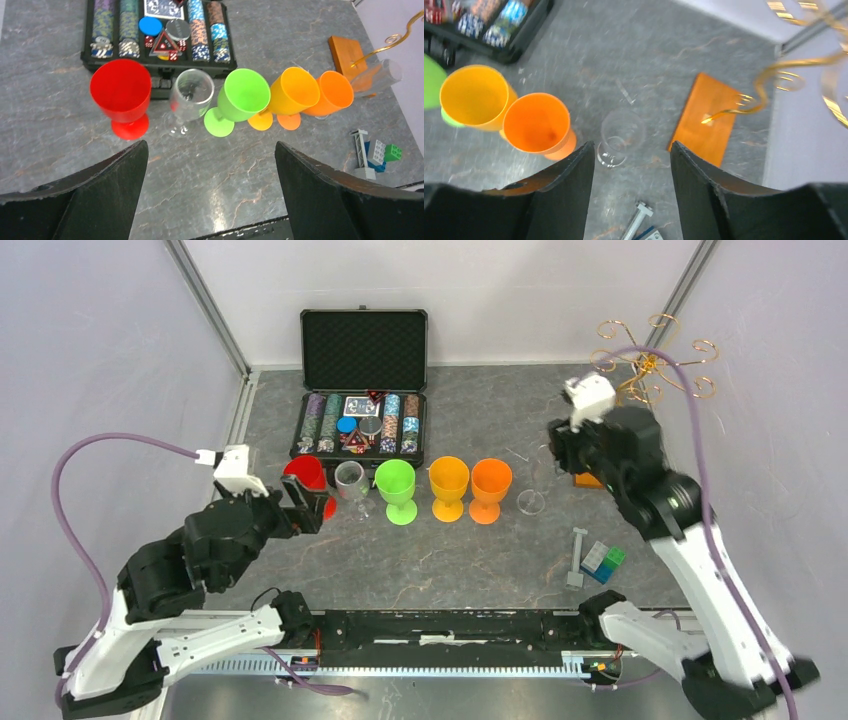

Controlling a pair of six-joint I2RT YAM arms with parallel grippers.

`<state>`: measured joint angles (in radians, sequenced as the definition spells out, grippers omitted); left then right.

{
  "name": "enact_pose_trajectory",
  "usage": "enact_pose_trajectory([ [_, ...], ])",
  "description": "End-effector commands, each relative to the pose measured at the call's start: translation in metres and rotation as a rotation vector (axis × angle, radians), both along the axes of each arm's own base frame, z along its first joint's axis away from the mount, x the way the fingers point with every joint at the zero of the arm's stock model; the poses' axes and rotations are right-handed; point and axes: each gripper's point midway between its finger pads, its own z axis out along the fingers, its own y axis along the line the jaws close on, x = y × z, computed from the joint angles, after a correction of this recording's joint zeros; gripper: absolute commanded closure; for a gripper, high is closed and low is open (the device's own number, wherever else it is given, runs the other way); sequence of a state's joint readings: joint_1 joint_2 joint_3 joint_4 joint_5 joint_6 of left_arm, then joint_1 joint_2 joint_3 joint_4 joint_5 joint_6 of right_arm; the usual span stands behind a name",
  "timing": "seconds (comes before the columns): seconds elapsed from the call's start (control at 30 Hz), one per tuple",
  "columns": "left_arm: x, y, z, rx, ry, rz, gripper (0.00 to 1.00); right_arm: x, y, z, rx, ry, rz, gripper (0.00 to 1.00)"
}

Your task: Take the wine glass off the wine glass rack

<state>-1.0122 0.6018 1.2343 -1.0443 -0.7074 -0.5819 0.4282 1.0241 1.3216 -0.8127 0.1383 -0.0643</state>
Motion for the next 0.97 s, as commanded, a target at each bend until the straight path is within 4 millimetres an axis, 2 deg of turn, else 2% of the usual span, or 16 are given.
enact_pose_trajectory([
  [0.0, -0.018, 0.037, -0.005, -0.045, 0.047, 0.087, 0.00, -0.027, -0.051, 0.079, 0.175, -0.411, -0.234, 0.36],
  [0.1, -0.026, 0.060, 0.000, -0.081, 0.033, 0.139, 0.00, -0.059, -0.084, 0.097, 0.241, -0.564, -0.339, 0.28],
  [0.27, -0.039, 0.085, 0.011, -0.148, -0.013, 0.146, 0.00, -0.108, -0.131, 0.105, 0.335, -0.743, -0.491, 0.17],
  [0.3, -0.041, 0.087, 0.013, -0.156, -0.019, 0.145, 0.00, -0.114, -0.137, 0.105, 0.345, -0.759, -0.512, 0.15],
  [0.37, -0.044, 0.092, 0.015, -0.172, -0.028, 0.142, 0.00, -0.126, -0.148, 0.103, 0.355, -0.779, -0.555, 0.02],
  [0.47, -0.048, 0.099, 0.019, -0.193, -0.043, 0.141, 0.00, -0.139, -0.163, 0.102, 0.359, -0.793, -0.617, 0.02],
  [0.7, -0.054, 0.110, 0.024, -0.206, -0.074, 0.141, 0.00, -0.155, -0.176, 0.103, 0.363, -0.816, -0.653, 0.02],
  [0.93, -0.054, 0.117, 0.023, -0.195, -0.085, 0.172, 0.00, -0.154, -0.177, 0.097, 0.373, -0.811, -0.667, 0.02],
])
